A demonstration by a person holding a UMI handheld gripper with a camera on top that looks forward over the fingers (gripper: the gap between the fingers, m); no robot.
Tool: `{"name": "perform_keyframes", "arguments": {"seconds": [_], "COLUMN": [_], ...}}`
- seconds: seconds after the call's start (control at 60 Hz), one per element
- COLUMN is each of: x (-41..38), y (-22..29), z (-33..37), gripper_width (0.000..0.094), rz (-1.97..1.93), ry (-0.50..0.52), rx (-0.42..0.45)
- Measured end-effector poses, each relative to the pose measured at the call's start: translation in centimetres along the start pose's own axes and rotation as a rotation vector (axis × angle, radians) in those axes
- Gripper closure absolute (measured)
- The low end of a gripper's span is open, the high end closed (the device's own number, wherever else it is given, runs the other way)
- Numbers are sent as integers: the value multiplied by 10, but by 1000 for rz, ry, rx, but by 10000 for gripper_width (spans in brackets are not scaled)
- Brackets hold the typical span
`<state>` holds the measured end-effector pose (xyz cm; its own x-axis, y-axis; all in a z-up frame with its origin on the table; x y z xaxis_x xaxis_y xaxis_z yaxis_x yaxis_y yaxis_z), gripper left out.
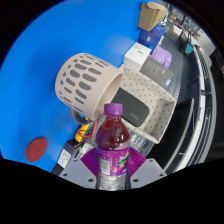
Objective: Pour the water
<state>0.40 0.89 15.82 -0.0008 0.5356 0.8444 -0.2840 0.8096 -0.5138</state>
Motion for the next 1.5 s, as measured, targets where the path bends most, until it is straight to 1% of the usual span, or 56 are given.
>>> {"name": "perform_keyframes", "arguments": {"seconds": [0.133,0.233,0.317,0.35,0.467,0.483,0.5,0.6,0.733,0.75,0.767,0.8,0.933,1.05,1.067,1.083,1.183,1.267,1.383,1.45,1.467,1.5], "x": [-3,2,6,4,6,8,8,9,-7,-7,-14,-20,-44,-67,-66,-67,-67,-67,-68,-71,-72,-75], "y": [1,-5,-15,-16,-35,-29,-41,-51,-73,-60,-75,-76,-81,-73,-74,-74,-73,-74,-75,-75,-75,-74], "z": [3,13,21,23,33,36,36,40,42,44,41,41,36,31,32,32,34,35,38,41,42,46], "gripper_width": [596,597,596,595,596,596,595,589,591,591,592,593,592,587,581,580,574,517,438,307,254,185], "rz": [-70,-249,-478,-591,-975,-1024,-1076,-1407,-1798,-1843,-1882,-1948,-2093,-2136,-2133,-2128,-2124,-2119,-2132,-2141,-2142,-2142], "ry": [-13,-35,-64,-73,-100,-120,-123,-163,-154,-177,-168,-166,-198,-167,-197,-203,-209,-208,-211,-196,-191,-175], "rx": [6,21,22,9,42,24,55,63,86,65,102,108,121,114,137,142,148,156,141,113,106,89]}}
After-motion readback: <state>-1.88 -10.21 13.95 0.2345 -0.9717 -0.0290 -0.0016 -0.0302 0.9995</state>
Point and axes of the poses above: the point between the fingertips, and its own axes, seen from behind it with the camera up: x to the right, y up, z backward, against the way the camera looks, the point moved 8 cm from there along z, backward, against the way the camera looks, and after that the axes turned 9 degrees about x, right-handed, at the moved point
